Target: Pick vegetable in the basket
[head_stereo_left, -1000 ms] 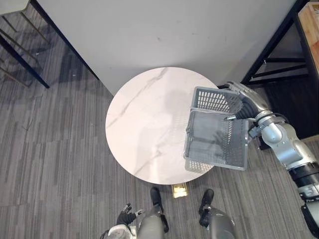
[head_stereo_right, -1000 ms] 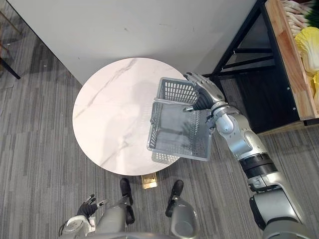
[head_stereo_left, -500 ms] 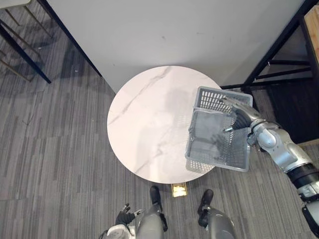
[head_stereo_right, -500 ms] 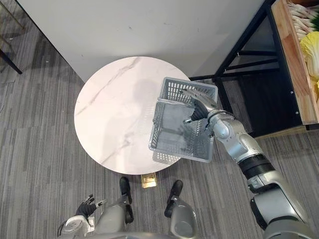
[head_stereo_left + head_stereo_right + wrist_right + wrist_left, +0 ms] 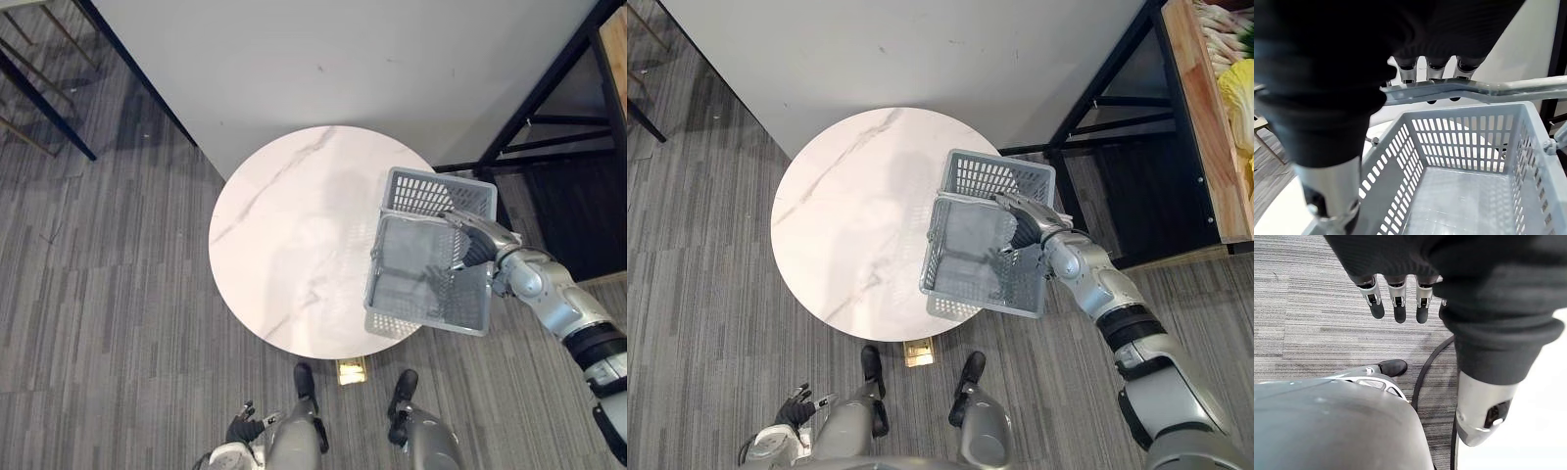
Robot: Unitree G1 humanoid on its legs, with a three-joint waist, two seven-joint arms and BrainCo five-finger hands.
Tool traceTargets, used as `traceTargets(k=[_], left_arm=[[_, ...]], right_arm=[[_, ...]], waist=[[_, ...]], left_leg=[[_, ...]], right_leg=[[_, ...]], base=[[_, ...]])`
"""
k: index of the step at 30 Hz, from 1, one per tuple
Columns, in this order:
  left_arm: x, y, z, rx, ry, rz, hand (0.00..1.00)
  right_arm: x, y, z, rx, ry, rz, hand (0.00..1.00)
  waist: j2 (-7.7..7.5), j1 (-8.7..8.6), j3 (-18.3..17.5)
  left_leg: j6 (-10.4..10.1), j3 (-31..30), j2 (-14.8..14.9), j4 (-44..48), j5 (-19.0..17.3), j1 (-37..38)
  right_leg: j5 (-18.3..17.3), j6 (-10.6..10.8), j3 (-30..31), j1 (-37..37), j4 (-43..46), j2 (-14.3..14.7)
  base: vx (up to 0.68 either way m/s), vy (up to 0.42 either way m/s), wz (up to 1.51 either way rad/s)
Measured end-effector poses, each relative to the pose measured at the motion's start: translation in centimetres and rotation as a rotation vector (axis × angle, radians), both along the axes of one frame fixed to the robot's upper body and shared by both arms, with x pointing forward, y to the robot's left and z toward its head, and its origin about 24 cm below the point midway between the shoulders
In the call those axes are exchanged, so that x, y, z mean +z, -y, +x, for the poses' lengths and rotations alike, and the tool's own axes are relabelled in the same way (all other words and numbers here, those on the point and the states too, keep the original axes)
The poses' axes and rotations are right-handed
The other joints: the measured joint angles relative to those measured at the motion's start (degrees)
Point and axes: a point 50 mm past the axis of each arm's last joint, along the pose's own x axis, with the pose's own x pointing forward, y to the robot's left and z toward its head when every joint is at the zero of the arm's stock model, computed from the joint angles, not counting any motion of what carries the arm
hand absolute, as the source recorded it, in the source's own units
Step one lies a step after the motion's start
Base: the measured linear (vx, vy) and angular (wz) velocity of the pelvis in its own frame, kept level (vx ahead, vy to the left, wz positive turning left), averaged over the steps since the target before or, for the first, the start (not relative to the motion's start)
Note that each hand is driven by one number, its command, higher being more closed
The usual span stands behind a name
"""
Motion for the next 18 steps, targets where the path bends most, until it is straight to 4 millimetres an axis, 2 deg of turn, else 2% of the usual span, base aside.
traceTargets(k=[6,10,15,16,18], left_arm=[[0.0,0.0,0.0,0.001,-0.001,0.002,0.00],[0.0,0.1,0.0,-0.005,-0.001,0.004,0.00],[0.0,0.0,-0.1,0.002,-0.006,0.013,0.00],[-0.1,0.0,-0.1,0.002,-0.006,0.014,0.00],[-0.1,0.1,-0.1,-0.004,-0.007,0.016,0.00]], right_arm=[[0.4,1.0,0.7,-0.053,-0.001,-0.028,0.00],[1.4,1.6,1.5,-0.094,0.024,-0.028,0.00],[1.3,2.4,1.7,-0.142,0.018,-0.029,0.00],[1.3,2.4,1.7,-0.143,0.019,-0.029,1.00],[1.7,2.7,2.1,-0.158,0.025,-0.027,1.00]], waist=[[0.13,0.15,0.19],[0.54,0.19,1.46],[0.70,0.52,2.08],[0.70,0.56,2.08],[0.96,0.55,2.26]], left_leg=[[0.15,-0.18,-0.24,0.00,0.11,-0.48],[0.16,-0.41,-0.38,0.00,0.11,-0.58],[0.15,-1.96,-0.45,0.00,0.12,-0.99],[0.15,-1.97,-0.46,0.00,0.12,-1.02],[0.14,-2.11,-0.65,0.00,0.13,-1.25]], right_leg=[[0.60,-0.06,-0.07,-0.05,-0.90,0.00],[0.91,-0.04,-0.04,0.01,-1.41,-0.01],[1.05,-0.07,-0.33,-0.02,-1.82,0.03],[1.06,-0.06,-0.33,-0.02,-1.86,0.03],[1.44,-0.02,-0.38,-0.01,-2.38,-0.02]], base=[[0.00,0.000,0.00],[0.00,0.000,0.00],[0.04,-0.001,0.02],[0.03,0.007,0.00],[0.02,0.005,0.00]])
